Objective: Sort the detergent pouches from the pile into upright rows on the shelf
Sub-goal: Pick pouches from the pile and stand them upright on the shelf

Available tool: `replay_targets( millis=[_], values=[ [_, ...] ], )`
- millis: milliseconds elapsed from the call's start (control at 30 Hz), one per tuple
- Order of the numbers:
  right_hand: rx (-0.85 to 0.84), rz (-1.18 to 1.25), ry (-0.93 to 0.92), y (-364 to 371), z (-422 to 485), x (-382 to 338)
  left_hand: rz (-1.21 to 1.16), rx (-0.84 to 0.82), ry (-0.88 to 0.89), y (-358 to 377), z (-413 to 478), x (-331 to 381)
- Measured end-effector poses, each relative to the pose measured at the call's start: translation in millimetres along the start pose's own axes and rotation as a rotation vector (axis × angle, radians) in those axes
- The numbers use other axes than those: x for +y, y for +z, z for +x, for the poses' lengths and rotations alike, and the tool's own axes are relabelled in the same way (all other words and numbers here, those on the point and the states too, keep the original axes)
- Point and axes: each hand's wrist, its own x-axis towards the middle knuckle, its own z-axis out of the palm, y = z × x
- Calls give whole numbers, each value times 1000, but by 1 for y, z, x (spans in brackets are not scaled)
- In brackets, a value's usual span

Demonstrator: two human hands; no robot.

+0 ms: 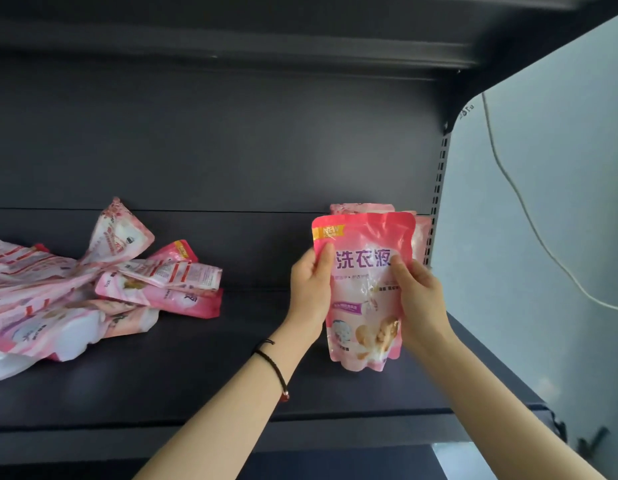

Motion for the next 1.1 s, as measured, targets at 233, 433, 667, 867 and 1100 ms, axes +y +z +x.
replay_targets(
  millis=[233,433,667,867,1100],
  values=[
    [9,-26,5,-49,9,0,68,-78,-16,41,-6,-14],
    [25,-193,-250,-60,22,-29,300,-273,49,25,-2,2],
    [-254,-986,-753,-34,47,-108,1216,-335,311,-60,6,56],
    [-647,-1482,-1143,48,23,-91,1859,-387,524,-146,6,70],
    [-903,-1608,-1228,154,21,-10,2103,-400,526,-239,26,66]
  ],
)
